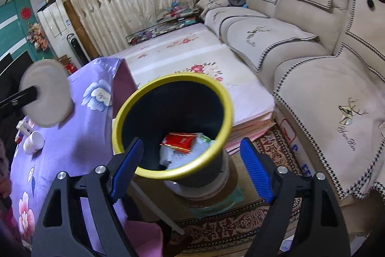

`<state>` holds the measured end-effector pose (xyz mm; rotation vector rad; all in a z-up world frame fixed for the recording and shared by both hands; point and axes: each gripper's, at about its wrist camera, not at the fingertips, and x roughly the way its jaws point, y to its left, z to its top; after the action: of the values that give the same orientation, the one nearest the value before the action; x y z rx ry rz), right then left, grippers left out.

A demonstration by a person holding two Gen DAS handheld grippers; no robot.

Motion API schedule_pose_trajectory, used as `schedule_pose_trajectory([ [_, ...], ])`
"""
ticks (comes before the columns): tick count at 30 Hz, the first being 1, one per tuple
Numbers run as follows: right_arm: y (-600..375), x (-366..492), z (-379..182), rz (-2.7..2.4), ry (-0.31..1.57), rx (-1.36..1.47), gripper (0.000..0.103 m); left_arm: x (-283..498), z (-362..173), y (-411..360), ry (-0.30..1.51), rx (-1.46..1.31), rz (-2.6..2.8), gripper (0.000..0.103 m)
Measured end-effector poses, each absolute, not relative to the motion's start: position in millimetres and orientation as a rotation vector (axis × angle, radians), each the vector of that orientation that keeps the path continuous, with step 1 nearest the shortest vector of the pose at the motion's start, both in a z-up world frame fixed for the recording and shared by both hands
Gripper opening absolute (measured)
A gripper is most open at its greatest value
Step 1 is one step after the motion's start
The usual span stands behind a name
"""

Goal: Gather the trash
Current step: 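Carry the yogurt cup with the left gripper over the bin and release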

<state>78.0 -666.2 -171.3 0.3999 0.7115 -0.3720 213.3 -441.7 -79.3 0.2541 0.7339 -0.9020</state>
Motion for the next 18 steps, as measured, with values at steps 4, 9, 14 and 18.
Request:
schedule_pose_trajectory([
  [4, -678, 59, -172, -0.400, 0.694, 0.425, 0.078, 219, -96, -495, 0.794, 0.275, -0.964, 0.057],
  [9, -690, 43, -176, -0.433, 0.690, 0.451, 0.078, 232, -121, -551, 0.863, 0.296, -0.990, 0.057],
  [14, -698, 35, -181, -0.454, 0.698, 0.477, 0.078, 247, -142, -581, 0.882, 0.315, -0.942, 0.078],
  [18, -694, 36, -185, -0.446, 0.707, 0.477, 0.078, 250, -138, -568, 0.862, 0.283, -0.931, 0.081],
])
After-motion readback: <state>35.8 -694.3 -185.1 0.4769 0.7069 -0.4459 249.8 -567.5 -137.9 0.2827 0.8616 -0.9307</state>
